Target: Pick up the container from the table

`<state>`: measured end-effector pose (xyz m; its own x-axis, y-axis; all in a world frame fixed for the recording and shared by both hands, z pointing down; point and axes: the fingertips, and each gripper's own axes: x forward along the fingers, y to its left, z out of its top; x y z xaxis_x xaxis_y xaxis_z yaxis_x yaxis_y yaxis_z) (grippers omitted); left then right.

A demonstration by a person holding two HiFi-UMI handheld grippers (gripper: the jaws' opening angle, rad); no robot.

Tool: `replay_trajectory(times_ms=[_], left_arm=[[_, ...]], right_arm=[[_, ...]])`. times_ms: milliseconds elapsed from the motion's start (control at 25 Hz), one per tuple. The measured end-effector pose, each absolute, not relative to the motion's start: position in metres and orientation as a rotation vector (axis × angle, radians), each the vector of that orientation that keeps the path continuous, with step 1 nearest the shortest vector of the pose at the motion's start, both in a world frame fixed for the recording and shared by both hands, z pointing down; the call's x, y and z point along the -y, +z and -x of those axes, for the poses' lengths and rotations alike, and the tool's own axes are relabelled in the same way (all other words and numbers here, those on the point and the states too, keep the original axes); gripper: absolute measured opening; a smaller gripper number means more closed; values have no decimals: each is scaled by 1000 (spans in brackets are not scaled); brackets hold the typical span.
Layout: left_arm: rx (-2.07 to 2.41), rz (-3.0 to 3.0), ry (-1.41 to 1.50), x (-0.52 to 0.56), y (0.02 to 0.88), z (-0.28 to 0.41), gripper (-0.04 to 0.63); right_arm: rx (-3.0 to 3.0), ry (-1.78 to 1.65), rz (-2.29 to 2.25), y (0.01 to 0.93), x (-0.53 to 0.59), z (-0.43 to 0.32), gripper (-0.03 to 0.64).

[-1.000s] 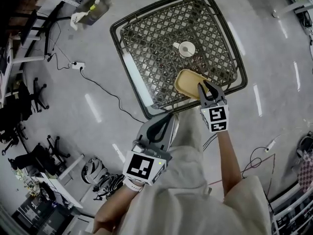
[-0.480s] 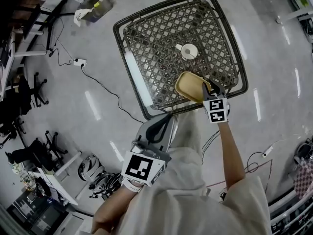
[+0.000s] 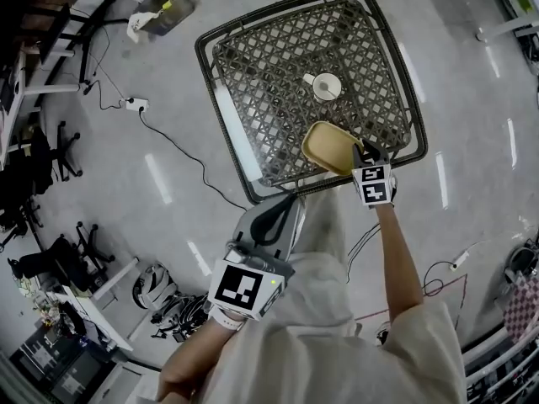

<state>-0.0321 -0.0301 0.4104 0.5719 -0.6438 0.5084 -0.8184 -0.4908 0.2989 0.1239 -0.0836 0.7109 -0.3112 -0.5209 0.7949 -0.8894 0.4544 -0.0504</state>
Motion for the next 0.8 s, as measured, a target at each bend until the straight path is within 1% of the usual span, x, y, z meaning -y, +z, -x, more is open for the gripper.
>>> replay_trajectory(times_ms=[120, 320, 640, 800], left_arm=[[1171, -2290, 453, 27, 410, 36, 23], [1180, -2290, 448, 26, 411, 42, 23], [1177, -2297, 435, 18, 410, 50, 23], [1174, -2305, 419, 15, 406, 53, 23]], right_arm=[[1957, 623, -1156, 717, 81, -126, 86], [1937, 638, -1170, 721, 82, -130, 43], [1949, 653, -1179, 722, 77, -129, 31], [1968, 665, -1203, 705, 76, -122, 29]])
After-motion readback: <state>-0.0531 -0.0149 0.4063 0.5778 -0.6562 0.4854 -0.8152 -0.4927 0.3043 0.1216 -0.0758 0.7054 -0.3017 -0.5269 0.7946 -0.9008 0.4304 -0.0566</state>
